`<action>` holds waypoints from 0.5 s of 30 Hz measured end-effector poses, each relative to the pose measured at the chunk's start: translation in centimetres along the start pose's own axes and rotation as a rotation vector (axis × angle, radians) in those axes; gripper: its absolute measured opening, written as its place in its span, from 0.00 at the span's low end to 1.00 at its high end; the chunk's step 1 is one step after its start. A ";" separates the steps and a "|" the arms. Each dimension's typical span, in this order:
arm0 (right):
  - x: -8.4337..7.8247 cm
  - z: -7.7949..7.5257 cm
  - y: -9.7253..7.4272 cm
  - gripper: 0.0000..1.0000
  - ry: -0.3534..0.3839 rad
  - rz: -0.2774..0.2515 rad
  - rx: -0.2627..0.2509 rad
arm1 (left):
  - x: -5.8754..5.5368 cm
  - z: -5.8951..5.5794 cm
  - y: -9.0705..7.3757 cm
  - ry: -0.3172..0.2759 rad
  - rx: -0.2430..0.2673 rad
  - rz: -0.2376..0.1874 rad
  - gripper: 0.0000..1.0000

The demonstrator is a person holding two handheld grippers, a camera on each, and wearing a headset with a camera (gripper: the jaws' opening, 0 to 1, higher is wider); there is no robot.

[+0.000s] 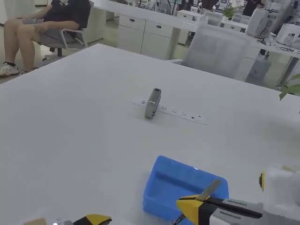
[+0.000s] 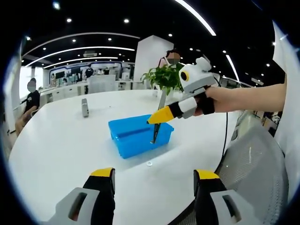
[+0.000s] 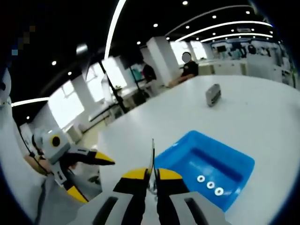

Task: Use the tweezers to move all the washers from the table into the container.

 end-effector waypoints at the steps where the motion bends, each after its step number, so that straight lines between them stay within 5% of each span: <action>1: 0.1 -0.2 0.1 0.04 0.001 0.000 -0.001 | 0.0 0.0 0.0 -0.001 0.001 0.000 0.68; 11: 1.7 -3.3 1.9 0.04 0.090 -0.022 -0.097 | 0.2 0.3 -0.1 -0.003 0.020 -0.011 0.68; 15: 1.4 -4.4 2.8 0.04 0.061 -0.001 -0.137 | 0.2 0.3 -0.1 -0.002 0.019 -0.010 0.68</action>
Point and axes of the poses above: the centre of the closed fingertips' face, and the gripper's own axes: y roughly forward along the fingers, z roughly to its left, x roughly out of its top, the point moved 1 cm from there along -y, roughly backward along the fingers, and after that the axes turned 15 degrees about -z, right-handed, at the moved point
